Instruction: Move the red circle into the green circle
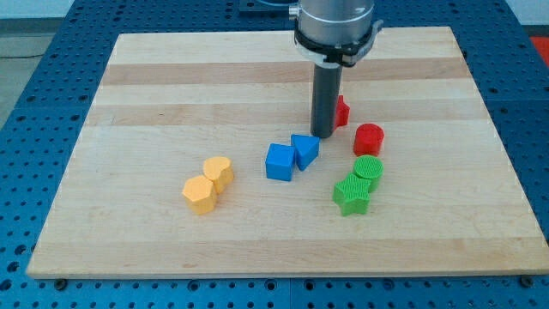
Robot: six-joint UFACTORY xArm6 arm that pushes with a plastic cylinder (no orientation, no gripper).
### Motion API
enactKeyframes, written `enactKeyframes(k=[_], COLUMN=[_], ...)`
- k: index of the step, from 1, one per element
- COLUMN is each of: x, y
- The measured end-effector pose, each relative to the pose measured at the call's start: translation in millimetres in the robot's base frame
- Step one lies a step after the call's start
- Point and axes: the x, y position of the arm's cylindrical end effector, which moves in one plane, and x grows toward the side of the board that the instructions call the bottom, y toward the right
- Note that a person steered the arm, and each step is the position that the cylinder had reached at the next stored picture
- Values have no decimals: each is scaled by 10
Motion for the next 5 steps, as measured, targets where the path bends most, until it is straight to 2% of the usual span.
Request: enactKeyframes(k=[2, 5], x=[-597, 271], y=[547, 446])
